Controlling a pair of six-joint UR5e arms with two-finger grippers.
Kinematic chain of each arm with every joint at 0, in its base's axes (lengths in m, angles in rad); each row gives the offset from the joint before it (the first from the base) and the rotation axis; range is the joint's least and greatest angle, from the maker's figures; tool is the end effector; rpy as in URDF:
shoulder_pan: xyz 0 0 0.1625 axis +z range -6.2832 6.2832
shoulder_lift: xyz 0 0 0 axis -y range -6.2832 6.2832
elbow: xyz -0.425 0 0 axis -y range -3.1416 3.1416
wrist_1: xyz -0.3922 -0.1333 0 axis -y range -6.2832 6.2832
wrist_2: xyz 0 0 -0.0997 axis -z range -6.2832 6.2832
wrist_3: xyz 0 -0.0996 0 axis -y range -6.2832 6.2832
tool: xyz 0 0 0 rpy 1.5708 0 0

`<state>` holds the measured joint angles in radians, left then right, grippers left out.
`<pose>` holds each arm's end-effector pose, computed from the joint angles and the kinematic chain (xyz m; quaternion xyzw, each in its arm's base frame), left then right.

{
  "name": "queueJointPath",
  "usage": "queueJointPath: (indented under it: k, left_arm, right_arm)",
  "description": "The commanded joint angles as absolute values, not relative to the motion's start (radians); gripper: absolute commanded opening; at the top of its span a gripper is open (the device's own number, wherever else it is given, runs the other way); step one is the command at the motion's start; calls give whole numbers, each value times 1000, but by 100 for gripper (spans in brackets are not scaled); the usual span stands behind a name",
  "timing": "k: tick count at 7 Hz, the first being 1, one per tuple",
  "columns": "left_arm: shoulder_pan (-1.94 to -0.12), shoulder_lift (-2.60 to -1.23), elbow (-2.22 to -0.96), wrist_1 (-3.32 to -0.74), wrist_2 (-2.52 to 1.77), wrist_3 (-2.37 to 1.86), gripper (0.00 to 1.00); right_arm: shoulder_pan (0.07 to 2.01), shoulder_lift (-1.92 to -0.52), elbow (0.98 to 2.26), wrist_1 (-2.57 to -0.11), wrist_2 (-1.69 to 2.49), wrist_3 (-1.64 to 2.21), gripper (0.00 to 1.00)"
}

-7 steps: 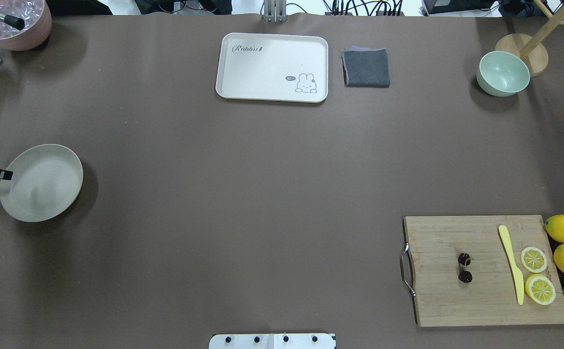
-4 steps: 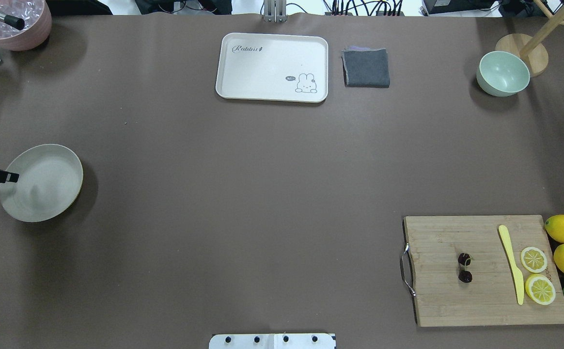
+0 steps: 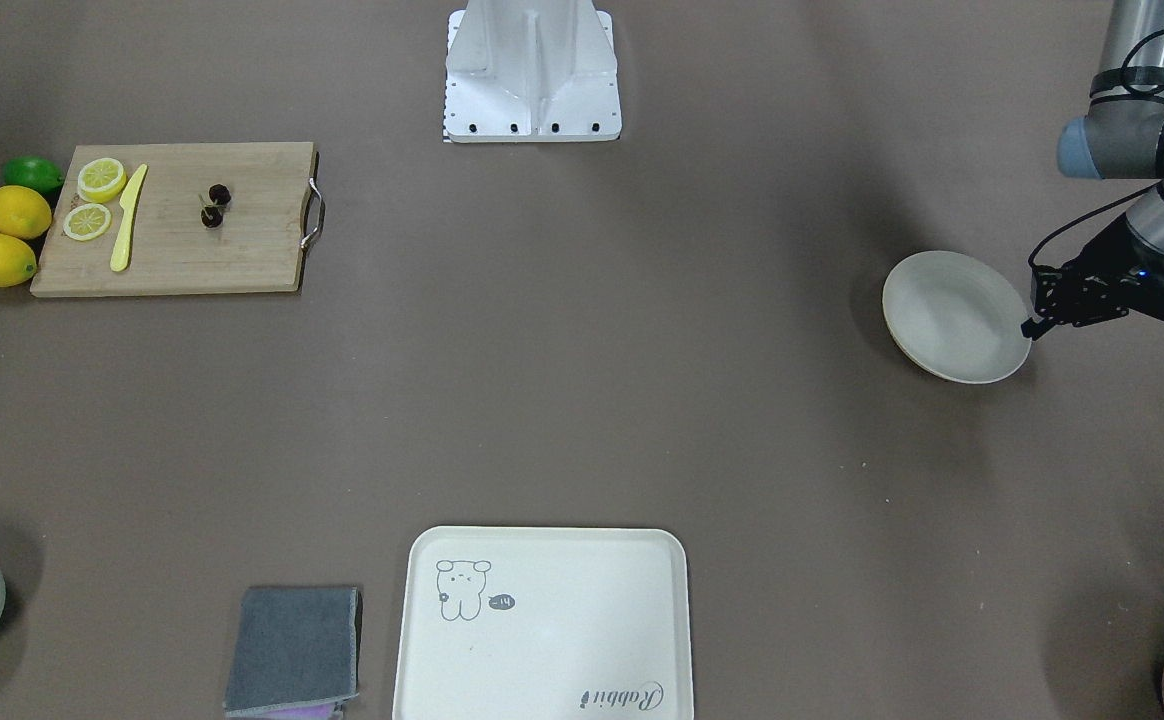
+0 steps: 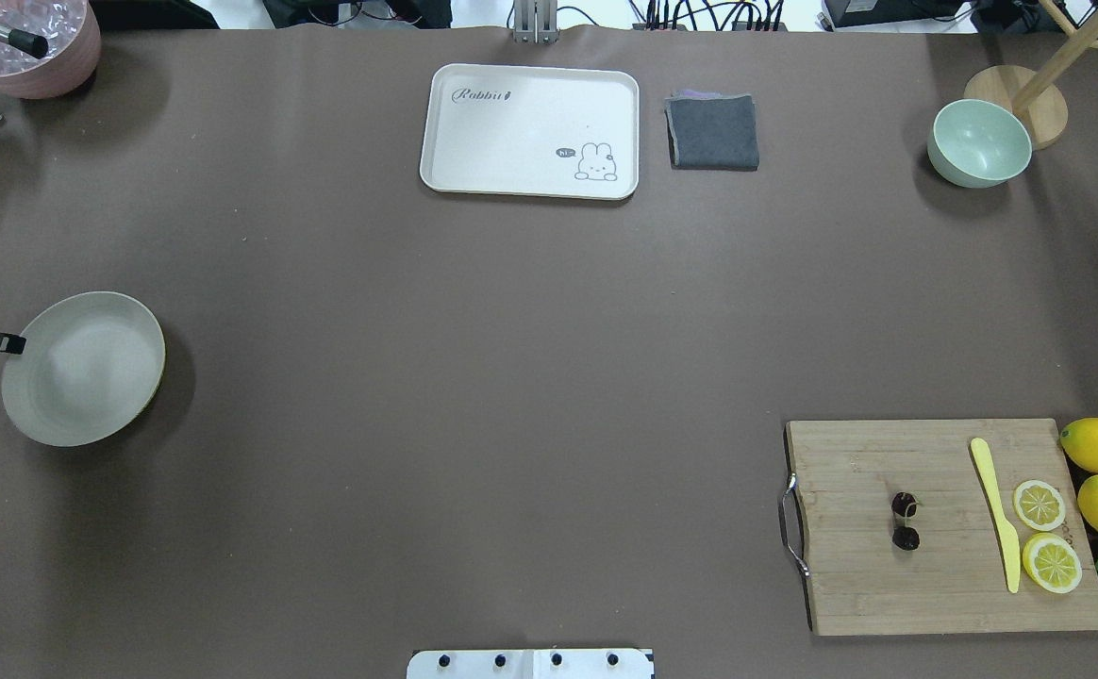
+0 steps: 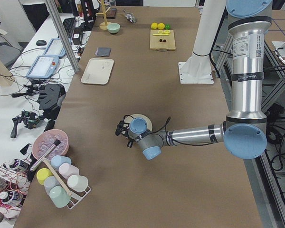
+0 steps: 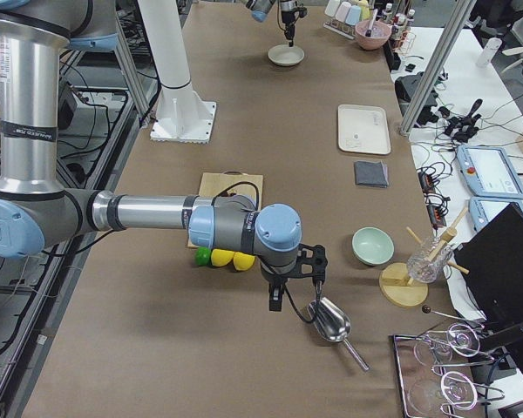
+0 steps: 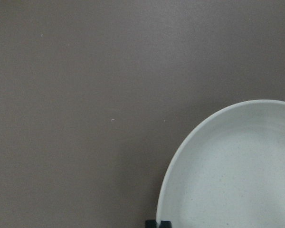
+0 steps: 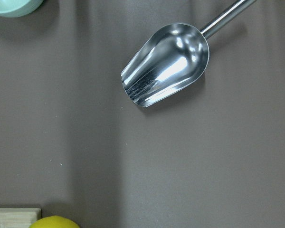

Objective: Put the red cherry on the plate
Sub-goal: 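Reach the left gripper to the rim of the white bowl and grip it, then slide the white bowl with the left gripper toward the table center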

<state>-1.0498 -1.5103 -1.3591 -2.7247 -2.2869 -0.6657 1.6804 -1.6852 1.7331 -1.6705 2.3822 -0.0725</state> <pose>0.1768 -0.4444 0.6630 0.1541 0.4862 0.0879 0.8556 0.1087 -0.4299 0.6396 0.0122 -0.3951 0.0273 0.9182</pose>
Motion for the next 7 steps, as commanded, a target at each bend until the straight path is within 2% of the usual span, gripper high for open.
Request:
queueJointPath:
  k: [1, 4, 7]
  left_arm:
    - [-1115, -1520, -1365, -2714, -2437, -667, 0]
    - [-1135, -1669, -1399, -2712, -2325, -822, 0]
    - [-900, -1790, -1491, -2685, -2084, -1110, 0]
  right_arm:
    - [1683, -1686, 1735, -1669, 2382, -75, 100]
    - [1686, -1689, 1747, -1669, 2382, -77, 100]
    - [1684, -1697, 1784, -1669, 2425, -72, 100]
